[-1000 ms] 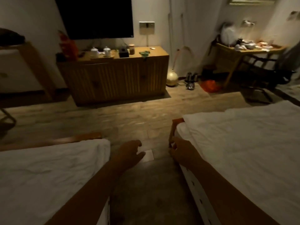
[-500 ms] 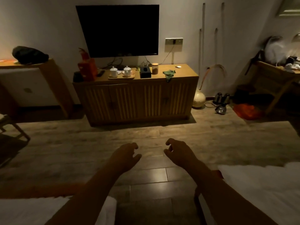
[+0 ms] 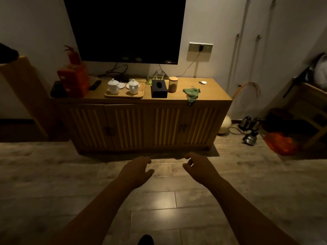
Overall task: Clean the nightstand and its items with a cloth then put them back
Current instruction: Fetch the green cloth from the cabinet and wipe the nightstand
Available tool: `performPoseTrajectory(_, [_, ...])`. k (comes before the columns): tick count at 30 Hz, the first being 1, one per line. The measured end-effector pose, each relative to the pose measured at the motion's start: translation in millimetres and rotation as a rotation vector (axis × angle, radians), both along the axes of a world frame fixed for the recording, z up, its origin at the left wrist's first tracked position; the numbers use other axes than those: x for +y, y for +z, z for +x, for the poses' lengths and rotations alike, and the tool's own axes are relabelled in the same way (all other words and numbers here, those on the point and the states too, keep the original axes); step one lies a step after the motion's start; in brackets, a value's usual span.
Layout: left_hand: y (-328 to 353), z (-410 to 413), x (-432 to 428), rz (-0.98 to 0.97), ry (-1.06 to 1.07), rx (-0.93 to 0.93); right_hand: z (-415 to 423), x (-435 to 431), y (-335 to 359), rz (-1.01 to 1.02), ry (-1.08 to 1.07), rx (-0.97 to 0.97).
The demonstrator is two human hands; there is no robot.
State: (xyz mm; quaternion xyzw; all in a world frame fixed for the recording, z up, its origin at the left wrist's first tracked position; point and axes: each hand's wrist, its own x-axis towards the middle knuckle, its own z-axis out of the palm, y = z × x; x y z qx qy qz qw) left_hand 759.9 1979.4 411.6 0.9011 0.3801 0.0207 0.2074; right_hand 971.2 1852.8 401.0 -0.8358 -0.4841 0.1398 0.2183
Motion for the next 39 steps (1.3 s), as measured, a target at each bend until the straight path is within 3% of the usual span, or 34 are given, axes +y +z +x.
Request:
performPoseTrajectory(6, [6,104,140,-0.017,-0.066,-0.006,83,128,0,-0.020,-0.073,0.026])
performPoseTrajectory(19, [-14,331,339,-0.059,-0.049,0.003,308,332,-40,-0.005,-0.093,0.164])
performPoseTrajectory(31, [-25,508,462,-0.128,-0.091,0.042,469,451,-39,-0.077,-0.172,0.230])
performPoseTrajectory(39, [-73,618,542,-0.166,-0.286,0.074,547,514,-67,-0.186,-0.277,0.177])
